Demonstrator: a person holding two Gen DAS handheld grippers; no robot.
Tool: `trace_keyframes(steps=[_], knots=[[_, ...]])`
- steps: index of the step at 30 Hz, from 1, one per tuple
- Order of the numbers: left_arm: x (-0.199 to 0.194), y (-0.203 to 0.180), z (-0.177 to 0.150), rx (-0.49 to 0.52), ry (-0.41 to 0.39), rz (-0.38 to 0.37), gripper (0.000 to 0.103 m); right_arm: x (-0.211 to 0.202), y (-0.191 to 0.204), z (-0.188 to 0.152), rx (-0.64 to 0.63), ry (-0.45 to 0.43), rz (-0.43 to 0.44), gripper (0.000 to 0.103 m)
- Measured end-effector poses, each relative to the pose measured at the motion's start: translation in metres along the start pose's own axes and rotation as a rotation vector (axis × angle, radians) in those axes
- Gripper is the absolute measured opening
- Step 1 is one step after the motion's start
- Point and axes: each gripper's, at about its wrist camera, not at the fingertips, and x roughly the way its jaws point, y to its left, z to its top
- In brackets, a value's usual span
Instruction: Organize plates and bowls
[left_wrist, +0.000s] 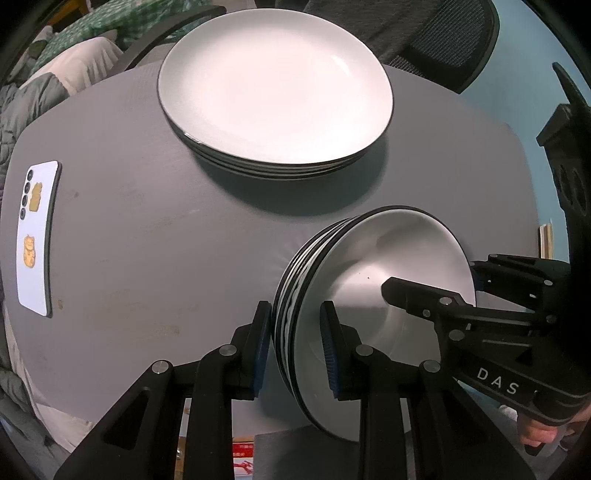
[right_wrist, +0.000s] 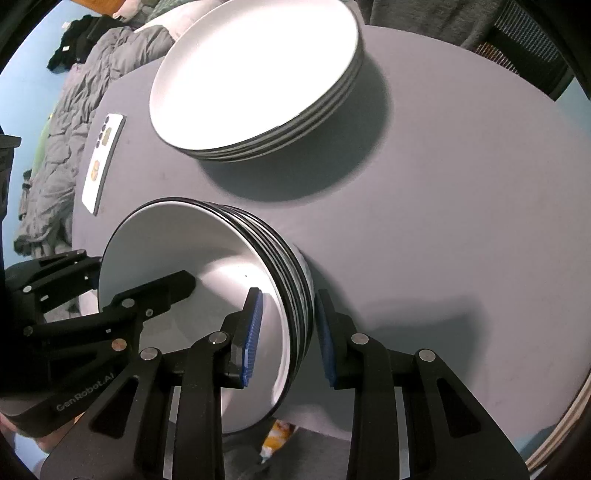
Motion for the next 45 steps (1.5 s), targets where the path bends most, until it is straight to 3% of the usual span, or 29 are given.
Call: trace_keyframes(steps=[10, 14, 22, 31, 39, 45], knots=[[0.013, -0.013, 0.015, 0.069, 0.019, -0.028, 0.027, 0.001, 0.009, -0.010, 0.056, -0.044, -0.025, 0.029], [0.005, 0.000, 0.006, 0.088, 0.016, -0.041, 0.031, -0.002, 0.004, -0.019, 0.117, -0.043, -0.003, 0.028], [0.015, -0.001, 0.015, 0.069, 0.057, -0.091, 0.035, -0.001, -0.002, -0.034, 0.214, -0.065, 0.038, 0.028], [0.018, -0.003, 0.017, 0.090, 0.065, -0.110, 0.039, 0.000, -0.001, -0.029, 0.227, -0.056, 0.042, 0.030], [0.009, 0.013, 0.005, 0.055, 0.041, -0.117, 0.038, 0.000, -0.004, -0.030, 0.227, -0.060, 0.066, 0.030], [0.004, 0.024, 0.006, 0.000, 0.052, -0.112, 0.034, -0.005, -0.009, -0.033, 0.222, -0.069, 0.062, 0.020]])
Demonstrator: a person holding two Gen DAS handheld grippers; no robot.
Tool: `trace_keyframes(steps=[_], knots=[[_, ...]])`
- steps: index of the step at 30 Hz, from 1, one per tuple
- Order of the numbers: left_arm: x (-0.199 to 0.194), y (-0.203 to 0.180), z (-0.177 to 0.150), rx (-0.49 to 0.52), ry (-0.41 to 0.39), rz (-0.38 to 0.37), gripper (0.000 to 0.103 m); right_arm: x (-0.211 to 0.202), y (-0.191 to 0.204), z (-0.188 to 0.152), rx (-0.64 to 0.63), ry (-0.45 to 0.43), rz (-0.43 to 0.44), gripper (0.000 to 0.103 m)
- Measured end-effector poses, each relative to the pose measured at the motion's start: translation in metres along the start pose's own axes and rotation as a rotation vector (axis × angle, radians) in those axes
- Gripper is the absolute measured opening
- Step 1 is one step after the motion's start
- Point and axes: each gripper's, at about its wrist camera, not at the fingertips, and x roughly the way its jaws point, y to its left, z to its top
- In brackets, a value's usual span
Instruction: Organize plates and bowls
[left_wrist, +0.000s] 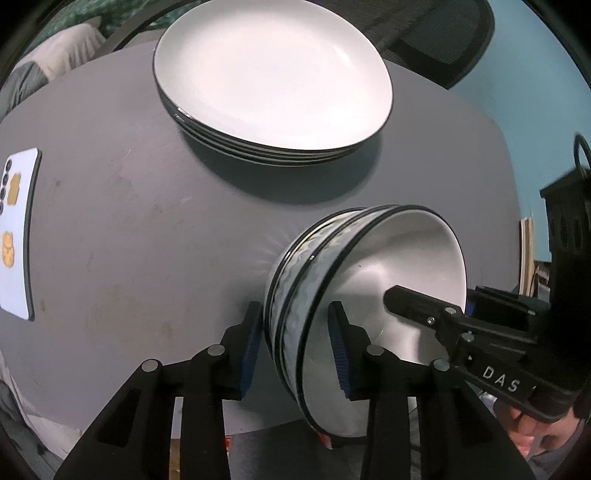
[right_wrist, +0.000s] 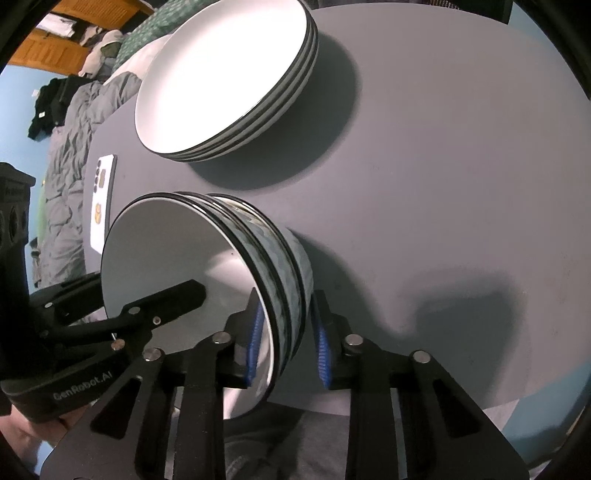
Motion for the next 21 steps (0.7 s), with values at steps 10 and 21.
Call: trace_keyframes(steps=[10, 21], knots=[[-0.017, 0.011, -0.001, -0.004, 0.011, 0.026, 0.031, -0.004, 0.009, 0.006, -0.006, -0.002, -0.015, 0.018], [-0.062, 0.015, 0.011, -0.004, -0.036, 0.021, 0.028, -0.031, 0.040, 0.031, -0.037, -0.039, -0.035, 0.018]])
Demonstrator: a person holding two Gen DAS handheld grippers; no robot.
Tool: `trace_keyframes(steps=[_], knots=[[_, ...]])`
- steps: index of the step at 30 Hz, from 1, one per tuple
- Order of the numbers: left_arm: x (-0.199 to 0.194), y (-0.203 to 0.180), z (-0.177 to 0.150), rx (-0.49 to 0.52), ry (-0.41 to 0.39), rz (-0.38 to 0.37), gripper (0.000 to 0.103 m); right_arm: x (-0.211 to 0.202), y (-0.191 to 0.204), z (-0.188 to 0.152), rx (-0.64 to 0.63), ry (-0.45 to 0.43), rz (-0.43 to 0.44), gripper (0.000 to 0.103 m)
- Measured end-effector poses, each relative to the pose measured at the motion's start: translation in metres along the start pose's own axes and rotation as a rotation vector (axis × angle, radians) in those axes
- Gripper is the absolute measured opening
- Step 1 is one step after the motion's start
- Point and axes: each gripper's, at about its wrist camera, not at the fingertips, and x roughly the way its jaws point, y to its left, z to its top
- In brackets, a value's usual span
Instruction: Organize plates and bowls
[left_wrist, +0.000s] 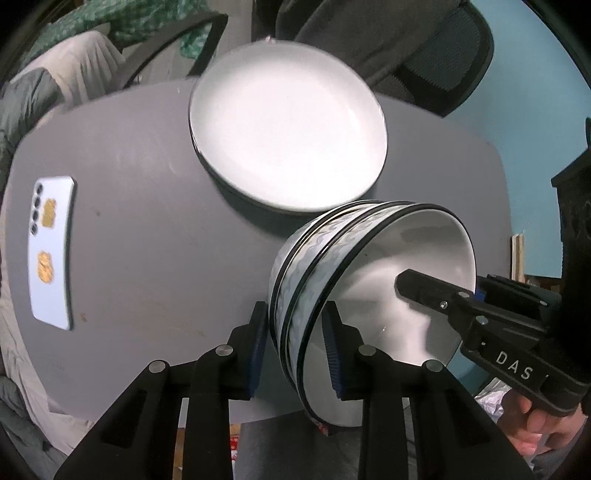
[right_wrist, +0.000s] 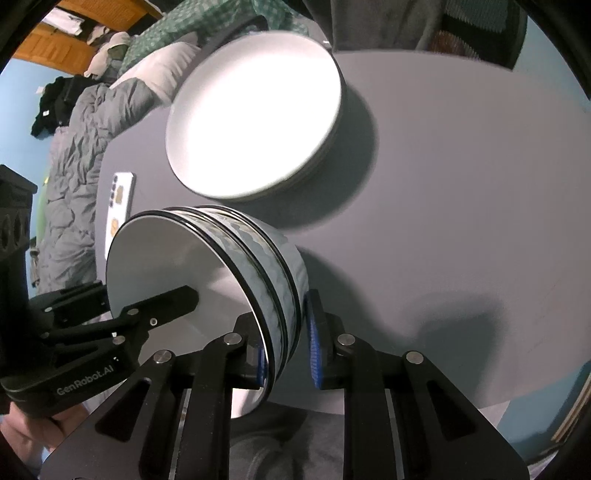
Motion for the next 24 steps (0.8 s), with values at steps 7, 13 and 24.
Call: trace_keyframes(steps=[7, 13, 24], knots=[[-0.027, 0.011, 0.027, 0.009, -0.051, 0.022, 0.028, -0.014, 0.019, 0.033, -0.032, -0.038, -0.008, 0.018], [-0.027, 0.016, 0.061, 0.005, -0.071, 0.034, 0.028, -0.012, 0.025, 0.069, -0.048, -0.055, -0.017, 0.017], [0.001, 0.019, 0.109, -0.034, -0.034, 0.060, 0.028, 0.008, 0.011, 0.120, -0.050, -0.005, -0.023, 0.017]])
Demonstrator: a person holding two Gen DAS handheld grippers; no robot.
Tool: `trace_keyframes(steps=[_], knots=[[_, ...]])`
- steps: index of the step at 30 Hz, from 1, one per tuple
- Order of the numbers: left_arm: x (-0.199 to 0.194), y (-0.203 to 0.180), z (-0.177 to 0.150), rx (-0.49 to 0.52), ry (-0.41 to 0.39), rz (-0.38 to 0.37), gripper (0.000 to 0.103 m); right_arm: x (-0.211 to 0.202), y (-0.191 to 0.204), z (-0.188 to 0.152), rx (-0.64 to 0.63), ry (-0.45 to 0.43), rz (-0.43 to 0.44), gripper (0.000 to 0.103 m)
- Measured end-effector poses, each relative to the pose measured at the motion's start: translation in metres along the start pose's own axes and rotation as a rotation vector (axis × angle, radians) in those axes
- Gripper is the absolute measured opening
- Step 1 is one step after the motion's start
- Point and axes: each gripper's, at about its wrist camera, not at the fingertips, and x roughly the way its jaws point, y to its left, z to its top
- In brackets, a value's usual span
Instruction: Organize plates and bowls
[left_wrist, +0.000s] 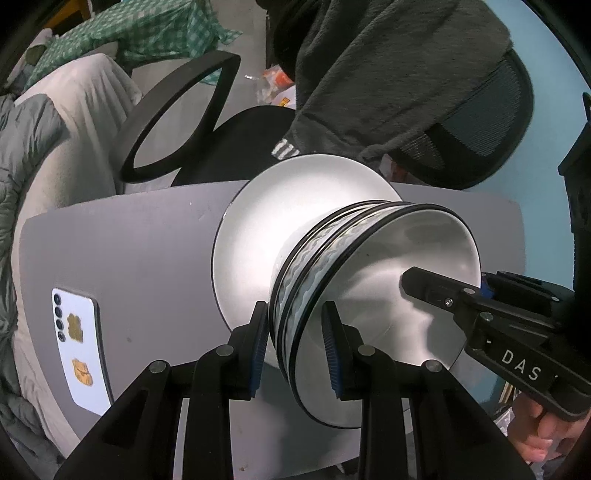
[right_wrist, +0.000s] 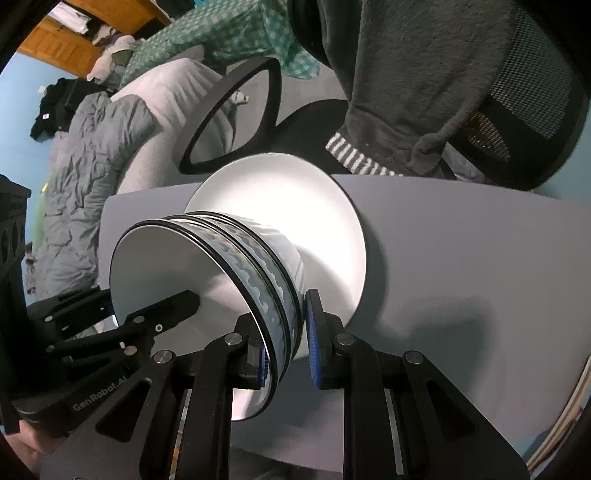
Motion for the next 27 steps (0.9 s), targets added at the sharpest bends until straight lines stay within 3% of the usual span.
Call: trace_keyframes(steps=[12, 22, 24, 27], knots=[[0.014, -0.001, 0.016, -0.004, 0.010, 0.026, 0.028, 0.013, -0.001, 0.023, -0.015, 0.048, -0.034, 0.017], [0.006, -0.004, 0.011, 0.063, -0.046, 0.057, 0.029, 0.014, 0.004, 0.021, -0.049, 0.036, -0.062, 0.019], [0.002, -0.004, 0.009, 0.074, -0.062, 0.077, 0.042, 0.009, 0.008, 0.020, -0.075, 0.011, -0.075, 0.020], [-0.010, -0.002, 0.004, 0.072, -0.100, 0.082, 0.048, 0.000, 0.014, 0.018, -0.123, -0.028, -0.109, 0.033]])
